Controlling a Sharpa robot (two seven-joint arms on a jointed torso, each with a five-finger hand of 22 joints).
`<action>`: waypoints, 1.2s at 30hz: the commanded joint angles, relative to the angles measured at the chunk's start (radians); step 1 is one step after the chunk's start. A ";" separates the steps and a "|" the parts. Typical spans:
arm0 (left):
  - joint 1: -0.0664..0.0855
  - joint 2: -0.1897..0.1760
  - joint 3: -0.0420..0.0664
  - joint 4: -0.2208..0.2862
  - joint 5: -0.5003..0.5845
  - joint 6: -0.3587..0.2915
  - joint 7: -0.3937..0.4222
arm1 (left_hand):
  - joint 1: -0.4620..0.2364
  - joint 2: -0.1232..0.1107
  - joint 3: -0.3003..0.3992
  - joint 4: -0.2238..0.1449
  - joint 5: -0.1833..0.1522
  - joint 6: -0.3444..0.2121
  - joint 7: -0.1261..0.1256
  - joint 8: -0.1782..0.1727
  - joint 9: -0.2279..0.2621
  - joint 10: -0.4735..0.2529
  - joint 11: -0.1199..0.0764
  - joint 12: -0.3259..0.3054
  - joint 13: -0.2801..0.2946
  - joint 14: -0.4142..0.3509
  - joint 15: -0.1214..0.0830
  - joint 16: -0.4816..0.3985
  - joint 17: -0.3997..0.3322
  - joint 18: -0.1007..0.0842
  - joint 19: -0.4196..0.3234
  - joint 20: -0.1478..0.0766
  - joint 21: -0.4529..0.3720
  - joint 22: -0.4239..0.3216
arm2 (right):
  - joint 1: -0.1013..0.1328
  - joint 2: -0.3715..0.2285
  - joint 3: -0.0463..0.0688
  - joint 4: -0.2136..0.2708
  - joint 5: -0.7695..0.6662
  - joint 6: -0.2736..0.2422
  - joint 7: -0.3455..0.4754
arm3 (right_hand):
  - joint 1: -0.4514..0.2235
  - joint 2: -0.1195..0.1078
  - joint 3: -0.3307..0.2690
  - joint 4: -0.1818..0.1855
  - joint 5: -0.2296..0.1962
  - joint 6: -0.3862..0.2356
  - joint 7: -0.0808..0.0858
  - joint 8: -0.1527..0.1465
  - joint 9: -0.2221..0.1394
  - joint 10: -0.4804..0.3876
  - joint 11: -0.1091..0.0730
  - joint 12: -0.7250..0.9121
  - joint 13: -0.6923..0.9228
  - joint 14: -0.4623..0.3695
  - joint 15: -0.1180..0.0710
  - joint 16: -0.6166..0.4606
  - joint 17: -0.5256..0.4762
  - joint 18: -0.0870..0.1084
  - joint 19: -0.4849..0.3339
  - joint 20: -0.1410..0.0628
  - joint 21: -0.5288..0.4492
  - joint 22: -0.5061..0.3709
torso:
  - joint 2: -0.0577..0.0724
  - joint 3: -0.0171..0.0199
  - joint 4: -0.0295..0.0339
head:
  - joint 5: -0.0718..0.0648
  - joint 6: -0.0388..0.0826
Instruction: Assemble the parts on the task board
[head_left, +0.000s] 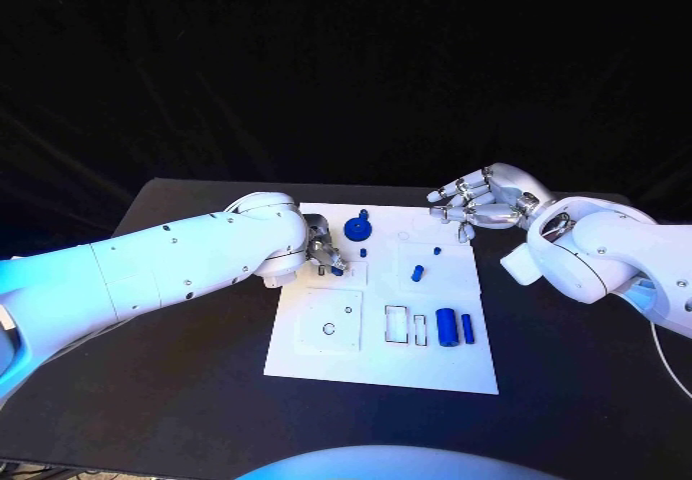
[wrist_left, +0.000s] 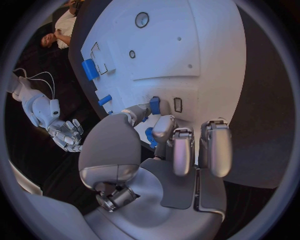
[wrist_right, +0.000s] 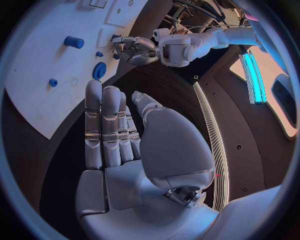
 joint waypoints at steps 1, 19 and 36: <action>-0.006 0.006 -0.004 -0.010 0.015 0.036 -0.017 | -0.012 0.003 0.037 -0.047 0.000 0.014 -0.008 -0.007 -0.002 0.002 -0.007 0.006 0.002 0.107 -0.007 0.002 0.263 -0.009 0.043 -0.007 0.007 0.142 | -0.001 0.001 0.000 0.001 -0.002 0.015 0.008 | -0.008 -0.004 0.004 0.004 0.006 -0.005 -0.001 -0.007 -0.001 -0.001 0.004 -0.004 -0.002 -0.008 0.003 -0.006 -0.002 0.005 0.006 0.004 -0.007 -0.002 | 0.000 0.0006 0.0003 | -0.001 0.000; -0.006 0.029 -0.005 -0.043 0.021 0.078 -0.022 | -0.071 0.011 -0.174 0.035 -0.003 0.044 -0.011 -0.014 0.002 0.005 -0.008 0.017 0.014 0.107 -0.009 0.002 0.263 -0.011 0.048 -0.009 0.013 0.154 | -0.002 0.002 0.000 0.000 -0.005 0.020 0.007 | -0.008 -0.007 0.005 0.001 0.006 -0.007 -0.001 -0.006 0.000 -0.003 0.004 -0.003 -0.005 -0.010 0.004 -0.012 -0.001 0.006 0.007 0.005 -0.012 -0.006 | 0.000 -0.0003 0.0003 | -0.004 0.000; -0.006 0.029 -0.002 -0.054 0.022 0.060 -0.028 | -0.080 0.048 -0.405 0.140 -0.134 0.046 -0.012 -0.005 0.019 0.003 -0.009 0.016 0.009 0.107 -0.009 0.002 0.263 -0.013 0.051 -0.010 0.015 0.161 | -0.003 0.003 0.000 -0.005 -0.026 0.019 0.013 | -0.033 -0.015 -0.010 0.012 -0.018 -0.006 -0.001 -0.004 0.001 -0.003 0.006 0.002 -0.008 -0.011 0.006 -0.023 -0.001 0.006 0.009 0.008 -0.022 -0.012 | 0.000 -0.0021 0.0007 | -0.004 -0.001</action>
